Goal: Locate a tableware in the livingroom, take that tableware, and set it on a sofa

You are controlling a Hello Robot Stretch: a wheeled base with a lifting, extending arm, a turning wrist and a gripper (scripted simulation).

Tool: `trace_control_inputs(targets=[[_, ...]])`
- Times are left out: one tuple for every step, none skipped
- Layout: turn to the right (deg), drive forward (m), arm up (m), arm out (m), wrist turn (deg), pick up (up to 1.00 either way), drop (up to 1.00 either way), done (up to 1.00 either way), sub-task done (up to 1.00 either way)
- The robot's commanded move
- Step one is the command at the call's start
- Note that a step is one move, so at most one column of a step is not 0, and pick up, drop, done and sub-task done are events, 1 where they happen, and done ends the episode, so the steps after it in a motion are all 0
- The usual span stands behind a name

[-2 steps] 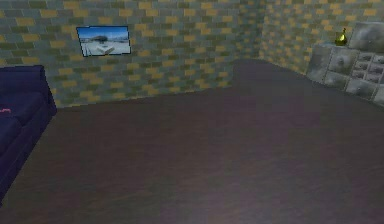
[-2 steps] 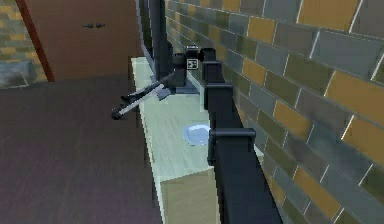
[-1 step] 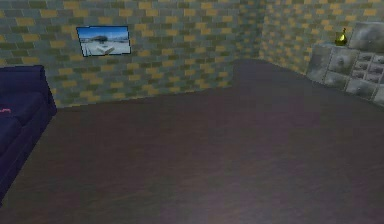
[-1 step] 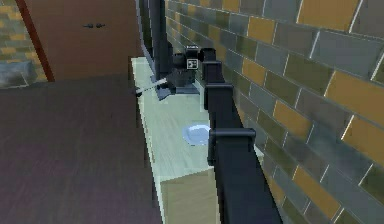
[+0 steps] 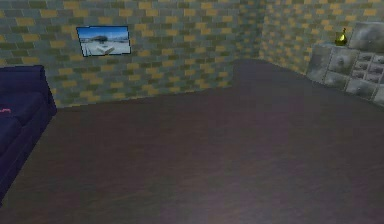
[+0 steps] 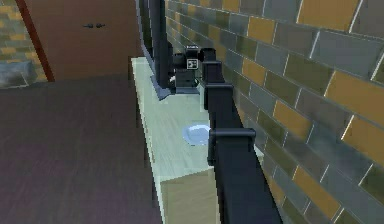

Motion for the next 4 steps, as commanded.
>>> trace_control_inputs(targets=[[0.0,0.00,0.00,0.00,15.0,0.00,0.00,0.00,0.00],[0.0,0.00,-0.30,0.00,0.0,0.00,0.00,0.00,0.00],[0.0,0.00,0.00,0.00,0.0,1.00,0.00,0.00,0.00],[0.0,0.00,0.10,0.00,0.0,0.00,0.00,0.00,0.00]])
